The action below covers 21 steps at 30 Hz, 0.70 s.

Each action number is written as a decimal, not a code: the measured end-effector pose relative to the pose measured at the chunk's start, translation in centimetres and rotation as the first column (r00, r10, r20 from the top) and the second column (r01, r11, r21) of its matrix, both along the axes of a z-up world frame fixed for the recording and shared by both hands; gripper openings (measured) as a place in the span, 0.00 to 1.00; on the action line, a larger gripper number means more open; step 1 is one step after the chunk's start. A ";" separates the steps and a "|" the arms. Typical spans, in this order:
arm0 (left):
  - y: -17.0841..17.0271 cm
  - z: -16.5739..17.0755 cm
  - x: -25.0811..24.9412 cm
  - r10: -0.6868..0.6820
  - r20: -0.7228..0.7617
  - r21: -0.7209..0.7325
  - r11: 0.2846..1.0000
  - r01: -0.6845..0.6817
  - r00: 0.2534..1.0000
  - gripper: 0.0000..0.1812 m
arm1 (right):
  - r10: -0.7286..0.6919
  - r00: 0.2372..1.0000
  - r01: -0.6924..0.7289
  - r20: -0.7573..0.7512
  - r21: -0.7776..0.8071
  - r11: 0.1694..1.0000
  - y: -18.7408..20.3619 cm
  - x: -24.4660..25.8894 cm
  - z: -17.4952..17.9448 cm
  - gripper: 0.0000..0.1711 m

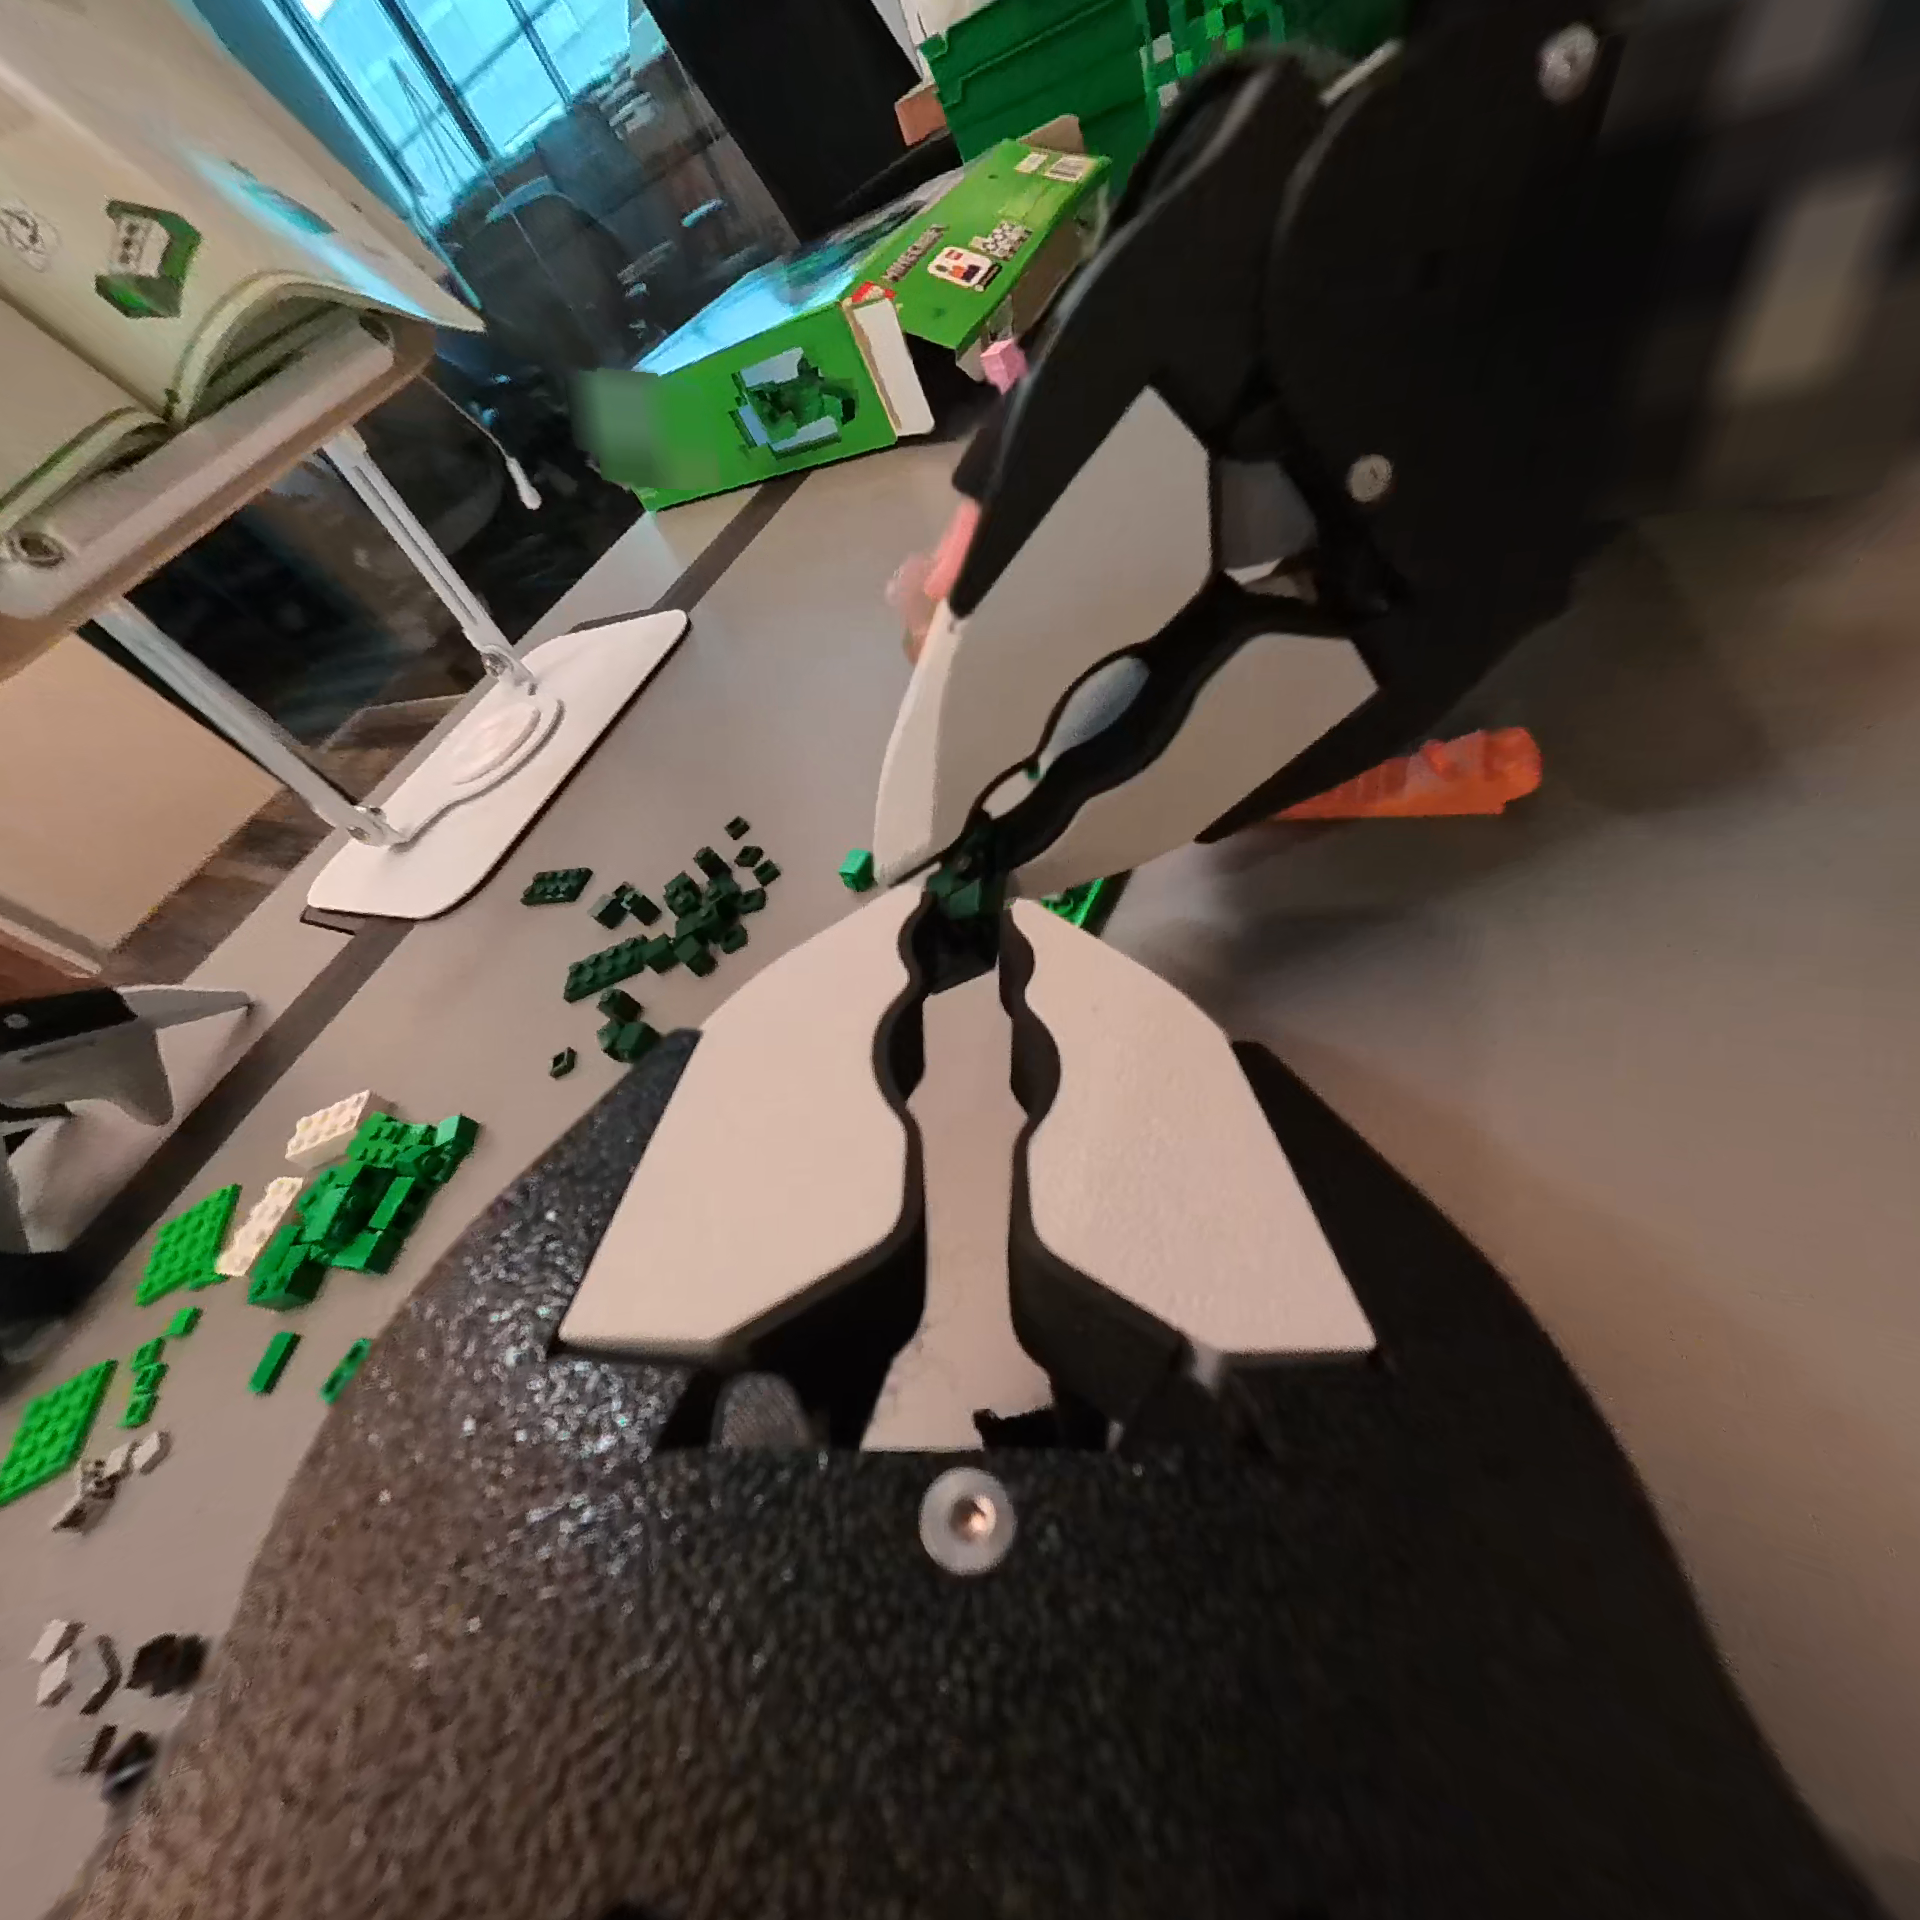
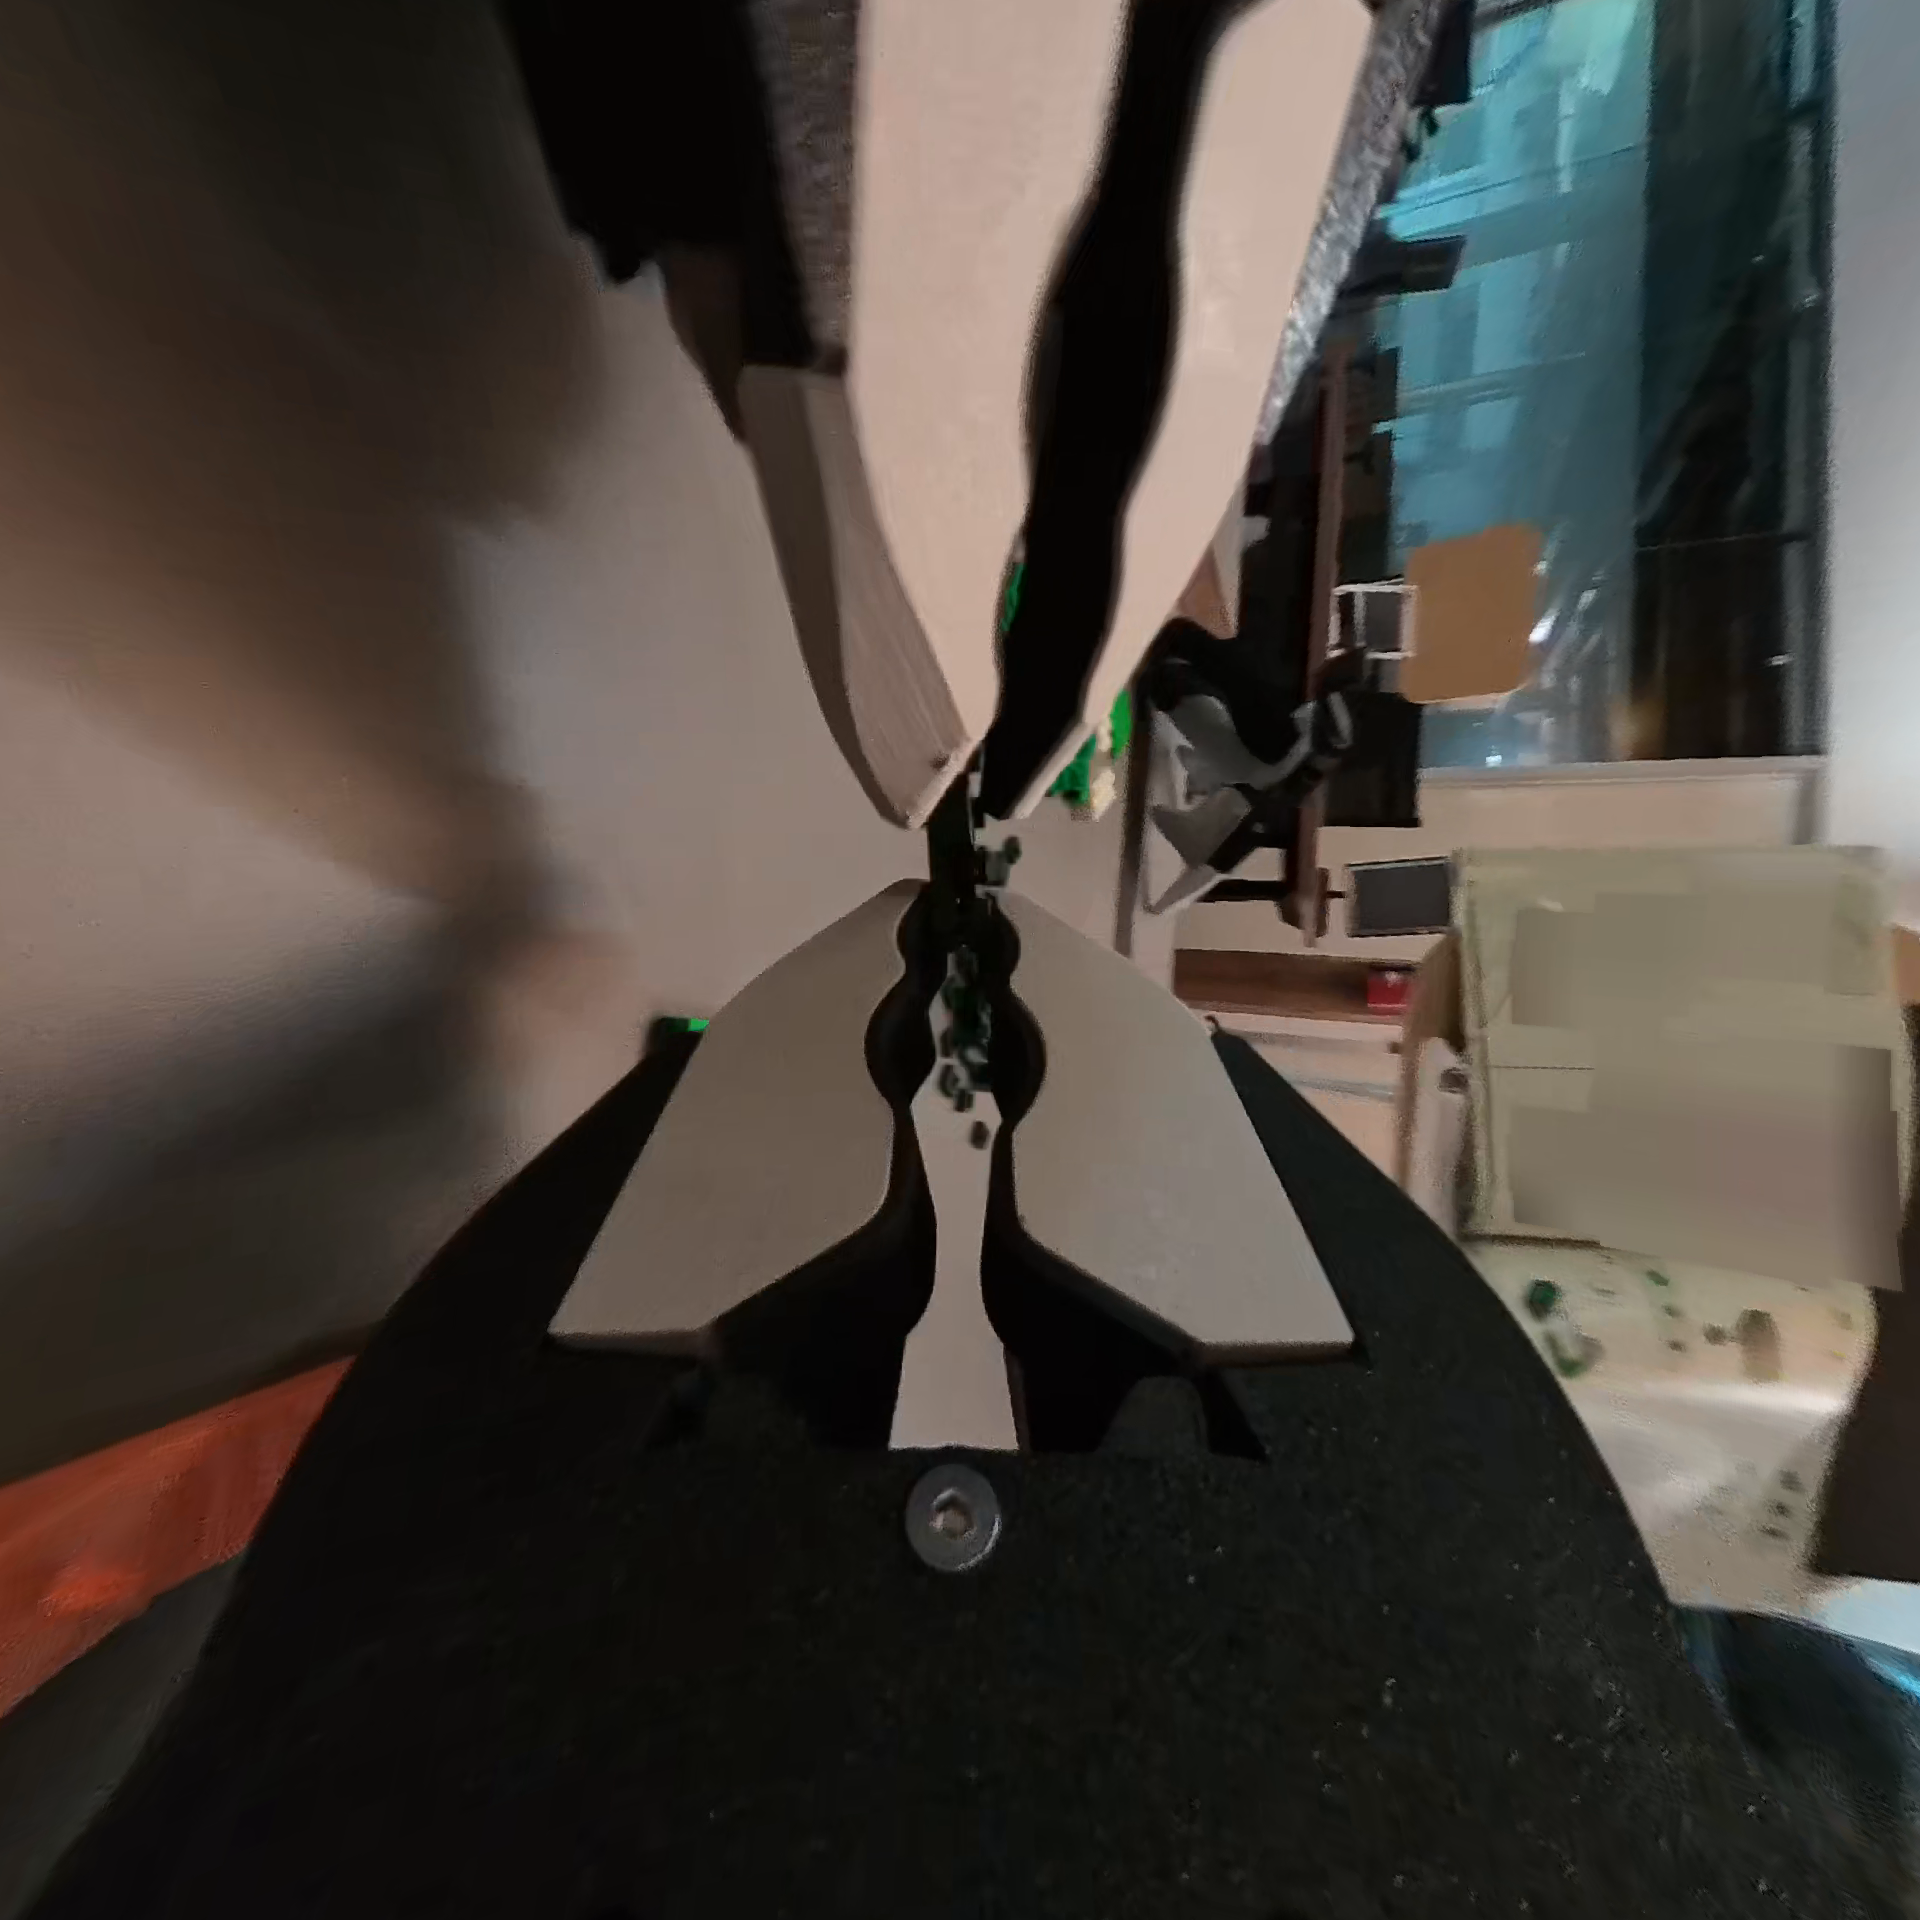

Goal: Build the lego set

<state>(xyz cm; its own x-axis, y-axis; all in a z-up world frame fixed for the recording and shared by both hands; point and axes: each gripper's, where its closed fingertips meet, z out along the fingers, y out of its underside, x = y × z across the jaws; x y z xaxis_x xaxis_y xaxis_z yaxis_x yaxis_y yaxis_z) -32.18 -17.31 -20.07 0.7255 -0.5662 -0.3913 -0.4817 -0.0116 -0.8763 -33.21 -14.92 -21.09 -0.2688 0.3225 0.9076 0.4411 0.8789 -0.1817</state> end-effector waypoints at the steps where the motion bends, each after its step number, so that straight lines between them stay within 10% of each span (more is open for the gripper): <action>1: 0.0 0.1 0.1 0.004 -0.016 0.022 1.000 -0.003 1.000 0.06 | -0.002 1.000 0.003 0.006 -0.053 0.999 0.0 0.1 0.0 0.03; 10: -0.2 -0.8 1.0 0.029 -0.401 0.219 0.973 0.065 0.916 0.03 | 0.030 0.988 0.014 0.153 -0.275 0.961 -0.9 0.8 -1.7 0.03; 21: 0.0 -0.4 0.8 -0.001 -0.123 0.031 1.000 0.005 0.992 0.04 | 0.031 0.995 -0.021 0.095 -0.104 0.994 -0.6 0.5 -0.8 0.04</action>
